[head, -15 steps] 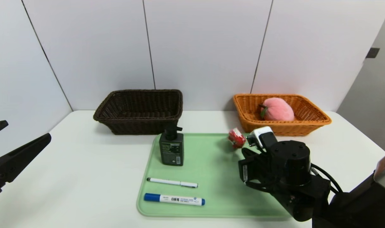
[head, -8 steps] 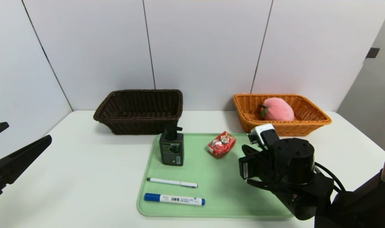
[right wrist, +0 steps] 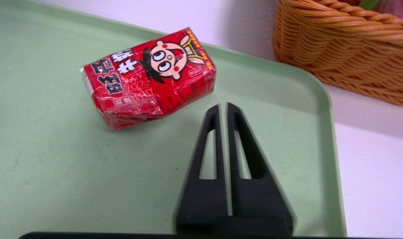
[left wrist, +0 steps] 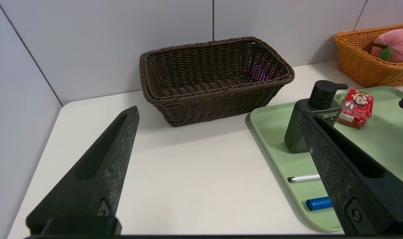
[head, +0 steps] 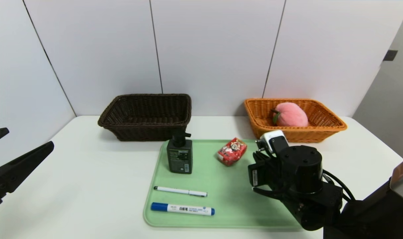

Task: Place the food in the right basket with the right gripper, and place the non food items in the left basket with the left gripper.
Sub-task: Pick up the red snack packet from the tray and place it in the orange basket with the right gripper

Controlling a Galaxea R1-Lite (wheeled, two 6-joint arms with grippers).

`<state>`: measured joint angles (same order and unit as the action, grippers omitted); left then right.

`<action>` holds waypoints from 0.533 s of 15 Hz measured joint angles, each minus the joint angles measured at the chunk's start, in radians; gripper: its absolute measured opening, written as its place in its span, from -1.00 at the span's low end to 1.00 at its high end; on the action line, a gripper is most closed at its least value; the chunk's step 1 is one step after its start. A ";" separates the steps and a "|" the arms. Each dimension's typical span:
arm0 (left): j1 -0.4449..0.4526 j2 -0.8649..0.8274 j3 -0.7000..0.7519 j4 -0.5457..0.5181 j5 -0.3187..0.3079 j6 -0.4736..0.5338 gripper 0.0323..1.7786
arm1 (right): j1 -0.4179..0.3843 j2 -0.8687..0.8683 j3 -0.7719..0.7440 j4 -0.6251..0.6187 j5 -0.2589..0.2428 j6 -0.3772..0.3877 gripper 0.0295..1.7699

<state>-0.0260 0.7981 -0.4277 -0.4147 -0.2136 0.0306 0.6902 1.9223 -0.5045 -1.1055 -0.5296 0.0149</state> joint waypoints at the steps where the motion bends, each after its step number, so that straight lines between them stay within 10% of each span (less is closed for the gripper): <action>1: 0.000 -0.001 0.000 0.000 0.000 0.000 0.90 | 0.002 0.005 -0.001 0.000 -0.001 -0.010 -0.56; 8: 0.000 -0.020 0.000 0.026 0.000 0.000 0.90 | 0.007 0.007 0.009 -0.054 0.014 -0.071 0.32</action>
<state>-0.0260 0.7783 -0.4277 -0.3887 -0.2134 0.0306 0.6974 1.9291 -0.4953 -1.1598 -0.5157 -0.0566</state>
